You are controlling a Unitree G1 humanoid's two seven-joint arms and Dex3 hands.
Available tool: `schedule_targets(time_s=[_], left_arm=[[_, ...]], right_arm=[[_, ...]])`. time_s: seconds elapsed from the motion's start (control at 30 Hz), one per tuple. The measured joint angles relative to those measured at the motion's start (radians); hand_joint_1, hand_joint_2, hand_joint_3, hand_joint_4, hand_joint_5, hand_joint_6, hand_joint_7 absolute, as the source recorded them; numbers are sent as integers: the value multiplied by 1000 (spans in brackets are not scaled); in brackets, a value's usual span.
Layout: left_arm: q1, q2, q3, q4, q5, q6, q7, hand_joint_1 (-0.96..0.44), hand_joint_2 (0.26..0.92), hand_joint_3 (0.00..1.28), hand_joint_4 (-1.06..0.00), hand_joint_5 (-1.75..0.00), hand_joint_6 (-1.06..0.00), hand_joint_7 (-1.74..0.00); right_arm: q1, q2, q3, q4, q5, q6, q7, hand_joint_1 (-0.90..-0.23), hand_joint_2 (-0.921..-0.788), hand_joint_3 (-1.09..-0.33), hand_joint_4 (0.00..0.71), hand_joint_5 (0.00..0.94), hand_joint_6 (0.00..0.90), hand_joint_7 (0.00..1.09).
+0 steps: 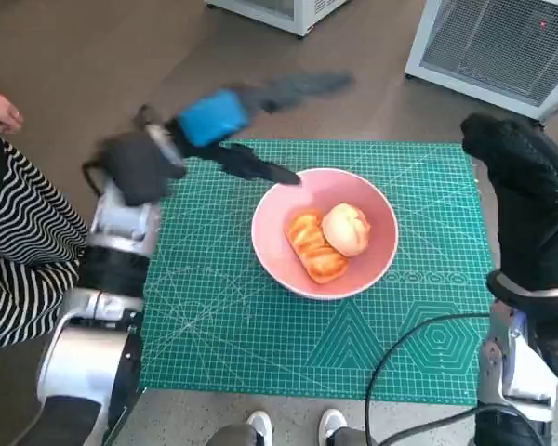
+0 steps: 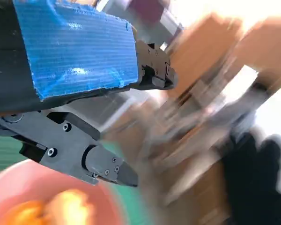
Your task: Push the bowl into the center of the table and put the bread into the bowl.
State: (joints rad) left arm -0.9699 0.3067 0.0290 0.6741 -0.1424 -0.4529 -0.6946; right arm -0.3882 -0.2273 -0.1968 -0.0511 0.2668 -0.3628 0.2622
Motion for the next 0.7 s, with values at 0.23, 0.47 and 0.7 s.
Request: schedule_targets(time_s=[0.23,0.47,0.7], left_arm=[[137,-53,65,-218,-97,64,106,-694,921,606,-191,-30,-8,-626],[245,-131,81,-377,-196,152,163,-716,921,598,-124,-4,0,-478],[323,-183,85,-453,-243,182,182,-751,921,481,-119,-3,1,-401]], right_arm=[[-39,8,19,-4,-39,22,-36,-743,-921,-754,156,8,22,564],[-95,25,44,22,-74,24,-55,-739,-921,-741,162,9,41,569],[-138,33,48,81,-78,15,-59,-741,-921,-726,163,7,59,572]])
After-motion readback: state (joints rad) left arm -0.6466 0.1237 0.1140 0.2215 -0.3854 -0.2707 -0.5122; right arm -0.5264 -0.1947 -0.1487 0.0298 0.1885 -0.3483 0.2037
